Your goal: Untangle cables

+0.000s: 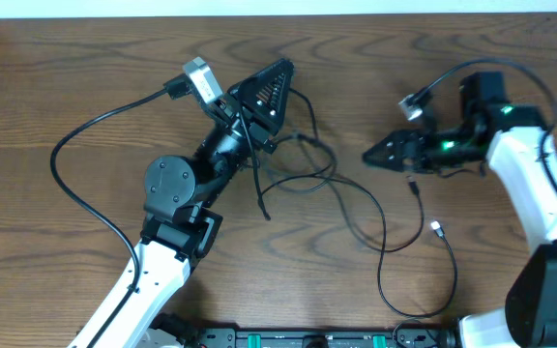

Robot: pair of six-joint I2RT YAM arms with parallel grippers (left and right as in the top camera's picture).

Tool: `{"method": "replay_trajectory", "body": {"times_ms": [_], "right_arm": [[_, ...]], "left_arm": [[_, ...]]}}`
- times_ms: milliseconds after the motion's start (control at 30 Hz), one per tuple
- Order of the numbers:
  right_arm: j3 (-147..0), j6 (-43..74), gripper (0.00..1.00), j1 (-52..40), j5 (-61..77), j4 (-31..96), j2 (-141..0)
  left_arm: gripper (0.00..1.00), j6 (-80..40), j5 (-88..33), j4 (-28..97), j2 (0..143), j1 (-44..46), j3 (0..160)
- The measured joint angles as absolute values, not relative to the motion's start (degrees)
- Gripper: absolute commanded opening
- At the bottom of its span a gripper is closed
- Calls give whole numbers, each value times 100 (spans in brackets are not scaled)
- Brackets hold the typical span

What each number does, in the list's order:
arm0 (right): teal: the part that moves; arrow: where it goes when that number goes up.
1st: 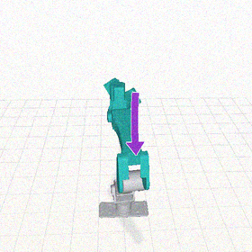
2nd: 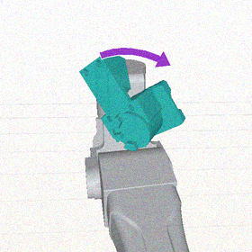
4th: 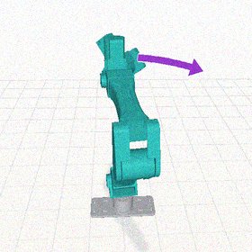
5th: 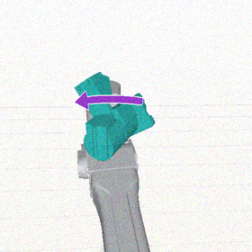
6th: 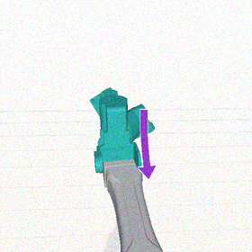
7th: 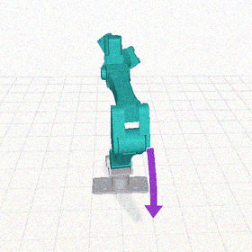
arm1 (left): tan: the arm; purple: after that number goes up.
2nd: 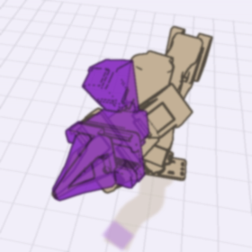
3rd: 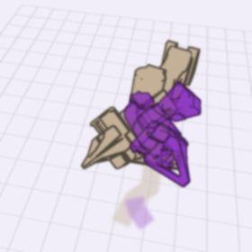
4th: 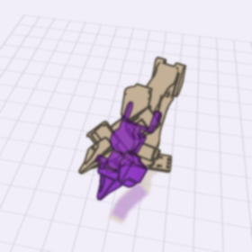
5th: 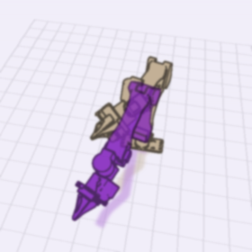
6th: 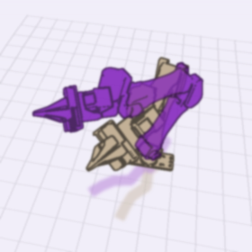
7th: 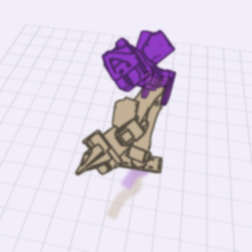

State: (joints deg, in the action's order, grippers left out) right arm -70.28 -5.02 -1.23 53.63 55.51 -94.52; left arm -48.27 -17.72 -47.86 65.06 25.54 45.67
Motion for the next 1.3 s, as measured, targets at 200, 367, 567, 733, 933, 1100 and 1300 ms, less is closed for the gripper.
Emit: {"method": "replay_trajectory", "body": {"times_ms": [200, 367, 567, 733, 933, 1100, 1300], "right_arm": [[-6392, -530, 91, -965, 5596, 4045, -9461], [-6379, 14, 88, -1789, 4963, 3026, -9461], [-6377, 1673, 11, -2386, 2932, 2141, -9461], [-6377, 2930, 1, -2541, 843, 2532, -9461], [-6355, 4051, 3, -1927, -1286, 3822, -9461], [-6357, 4368, 1, -596, -1916, 4252, -9461], [-6357, 3771, 1, 635, -1315, 4189, -9461]], "left_arm": [[8, -4827, -1776, -5057, 6506, 2554, 4565], [8, -4890, -1767, -5065, 6506, 2554, 4565], [8, -5376, -1769, -5087, 6506, 2554, 4565], [8, -5675, -1793, -5094, 6506, 2554, 4565], [8, -5623, -1815, -5098, 6458, 2508, 4565], [8, -5369, -1835, -5048, 6184, 2169, 4565], [8, -5159, -1922, -4285, 5990, 1754, 4571]]}}
